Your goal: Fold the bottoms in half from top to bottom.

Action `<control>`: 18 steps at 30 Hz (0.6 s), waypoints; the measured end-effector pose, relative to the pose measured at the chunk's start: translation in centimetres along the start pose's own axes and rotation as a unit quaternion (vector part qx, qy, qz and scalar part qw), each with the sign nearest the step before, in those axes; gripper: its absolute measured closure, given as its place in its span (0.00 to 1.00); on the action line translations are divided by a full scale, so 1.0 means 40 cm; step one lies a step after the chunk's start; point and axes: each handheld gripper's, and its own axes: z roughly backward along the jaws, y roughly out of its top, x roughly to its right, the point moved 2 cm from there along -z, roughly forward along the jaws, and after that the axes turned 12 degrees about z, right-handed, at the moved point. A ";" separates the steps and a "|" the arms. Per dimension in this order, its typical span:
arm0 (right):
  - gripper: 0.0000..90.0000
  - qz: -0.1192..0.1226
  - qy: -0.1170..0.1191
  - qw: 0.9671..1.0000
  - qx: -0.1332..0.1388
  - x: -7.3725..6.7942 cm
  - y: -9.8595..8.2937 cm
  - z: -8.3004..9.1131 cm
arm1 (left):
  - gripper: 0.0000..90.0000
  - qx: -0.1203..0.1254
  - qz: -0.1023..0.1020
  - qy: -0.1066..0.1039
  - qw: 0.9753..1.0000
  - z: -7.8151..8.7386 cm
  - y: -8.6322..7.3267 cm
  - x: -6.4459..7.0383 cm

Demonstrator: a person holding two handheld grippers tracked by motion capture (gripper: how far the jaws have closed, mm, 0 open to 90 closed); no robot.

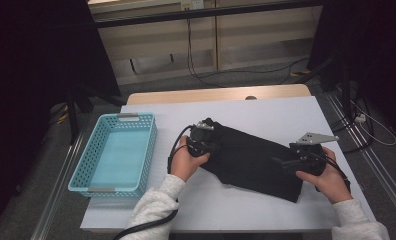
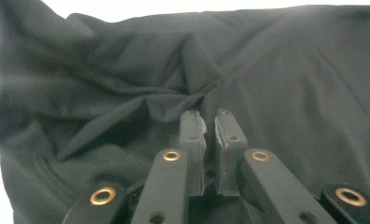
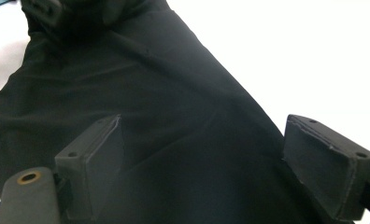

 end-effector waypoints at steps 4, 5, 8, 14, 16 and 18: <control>0.14 0.001 0.001 1.000 -0.003 -0.002 -0.001 -0.003 | 0.92 -0.002 -0.009 -0.012 1.000 -0.013 -0.019 0.013; 0.14 0.001 0.001 1.000 -0.003 -0.003 -0.001 -0.004 | 0.92 0.001 -0.015 -0.012 1.000 -0.013 -0.022 0.018; 0.14 0.002 0.002 1.000 -0.004 -0.004 -0.001 -0.007 | 0.90 0.014 -0.021 -0.025 0.999 -0.009 -0.031 0.029; 0.14 0.007 0.006 1.000 -0.008 -0.014 0.001 -0.017 | 0.62 0.034 -0.026 -0.027 0.999 0.010 -0.035 0.030; 0.14 0.007 0.006 1.000 -0.008 -0.015 0.003 -0.019 | 0.54 0.041 -0.027 -0.023 0.999 0.017 -0.033 0.025; 0.14 0.008 0.005 1.000 -0.010 -0.023 0.008 -0.029 | 0.43 0.055 -0.026 -0.012 0.998 0.038 -0.029 0.006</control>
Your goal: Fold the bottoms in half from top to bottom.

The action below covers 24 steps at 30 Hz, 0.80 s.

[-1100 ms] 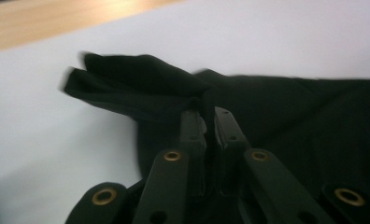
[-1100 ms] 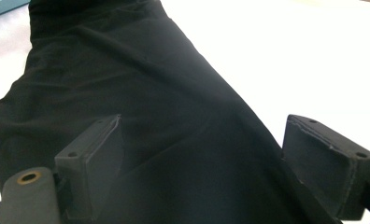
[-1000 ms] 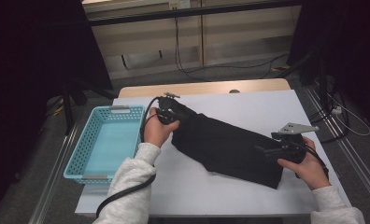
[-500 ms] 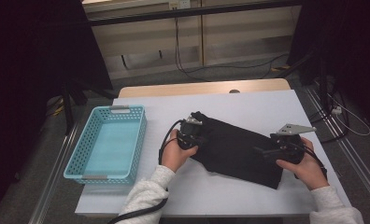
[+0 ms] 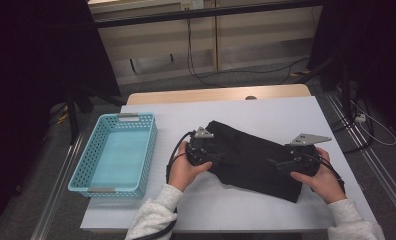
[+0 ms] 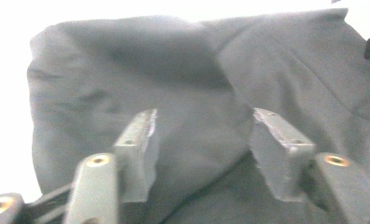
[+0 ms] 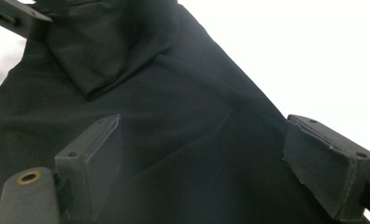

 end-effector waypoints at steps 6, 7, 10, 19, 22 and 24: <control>0.13 -0.004 -0.003 1.000 -0.001 -0.018 0.023 -0.034 | 0.26 0.023 -0.009 0.048 0.999 0.032 -0.004 -0.037; 0.13 -0.007 -0.003 1.000 -0.003 -0.020 0.029 -0.041 | 0.25 0.017 -0.011 0.043 0.999 0.038 -0.006 -0.046; 0.16 -0.011 -0.005 1.000 -0.001 -0.022 0.046 -0.062 | 0.23 0.014 -0.003 0.054 0.998 0.051 -0.019 -0.062; 0.27 -0.006 0.017 1.000 -0.003 -0.041 0.088 -0.133 | 0.19 0.018 0.019 0.075 0.997 0.081 -0.051 -0.099; 0.32 0.000 0.025 1.000 -0.003 -0.055 0.099 -0.145 | 0.18 0.018 0.026 0.085 0.996 0.085 -0.061 -0.108; 0.35 0.001 0.037 0.999 -0.003 -0.067 0.102 -0.153 | 0.17 0.015 0.030 0.089 0.995 0.086 -0.067 -0.113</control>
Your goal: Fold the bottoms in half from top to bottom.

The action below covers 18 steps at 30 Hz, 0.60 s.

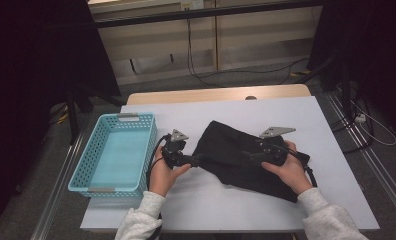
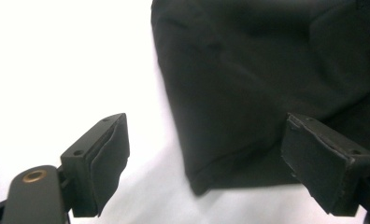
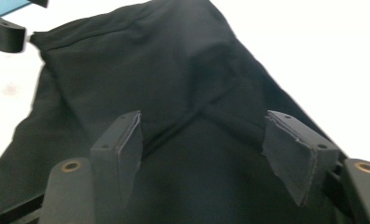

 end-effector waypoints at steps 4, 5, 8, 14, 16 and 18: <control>0.38 0.014 0.016 1.000 -0.004 -0.022 0.005 -0.012 | 0.17 -0.004 0.003 0.000 1.000 0.001 -0.005 -0.006; 0.40 0.017 0.018 1.000 -0.005 -0.028 0.006 -0.013 | 0.17 -0.003 0.002 0.002 1.000 0.000 -0.006 -0.007; 0.47 0.016 0.028 0.999 -0.005 -0.043 0.004 -0.020 | 0.16 -0.004 0.007 0.003 1.000 0.001 -0.006 -0.013; 0.65 0.043 0.042 0.998 -0.005 -0.074 0.015 -0.020 | 0.16 0.003 0.008 0.007 1.000 0.005 -0.009 -0.014; 0.67 0.046 0.049 0.998 -0.007 -0.080 0.015 -0.022 | 0.16 0.002 0.007 0.006 1.000 0.006 -0.009 -0.014; 0.67 0.052 0.060 0.997 -0.015 -0.090 0.012 -0.028 | 0.16 0.003 0.007 0.007 1.000 0.005 -0.011 -0.015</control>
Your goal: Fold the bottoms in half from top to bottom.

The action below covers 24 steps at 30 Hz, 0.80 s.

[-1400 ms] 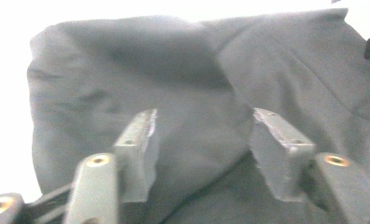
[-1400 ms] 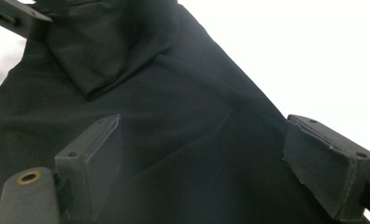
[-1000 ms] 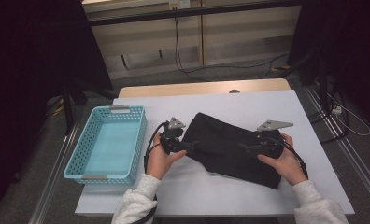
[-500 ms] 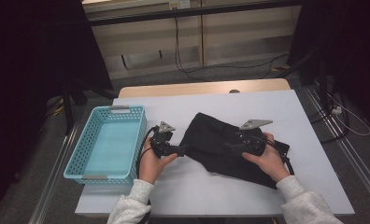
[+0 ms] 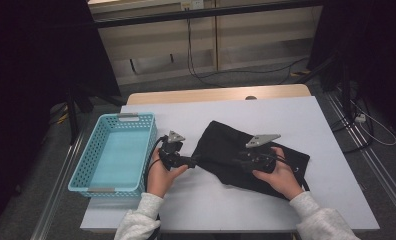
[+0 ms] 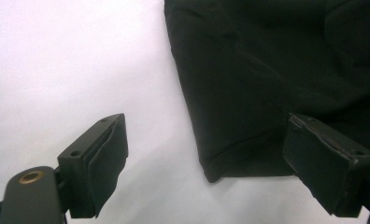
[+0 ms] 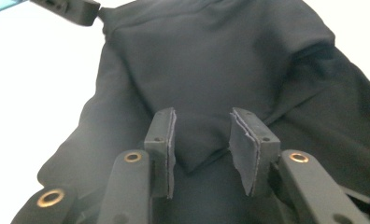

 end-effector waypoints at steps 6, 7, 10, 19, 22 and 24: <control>0.72 0.034 -0.010 0.999 -0.031 -0.020 -0.006 -0.030 | 0.16 -0.002 0.003 0.005 1.000 -0.002 -0.004 -0.005; 0.77 0.029 -0.013 0.999 -0.031 -0.017 -0.005 -0.029 | 0.16 -0.006 0.002 0.005 1.000 -0.001 -0.005 -0.006; 0.93 0.018 -0.014 0.999 -0.025 -0.006 -0.011 -0.028 | 0.16 -0.004 0.006 0.004 1.000 -0.004 -0.007 -0.007; 0.99 0.014 -0.003 1.000 -0.002 -0.004 -0.002 0.026 | 0.16 0.000 0.003 0.001 1.000 0.004 -0.002 -0.002; 0.99 0.019 0.003 1.000 -0.005 -0.016 -0.010 0.046 | 0.16 -0.001 0.003 0.000 1.000 0.003 -0.002 -0.003; 0.99 0.023 0.008 1.000 -0.012 -0.024 -0.017 0.056 | 0.16 -0.004 0.003 0.000 1.000 0.003 -0.002 -0.002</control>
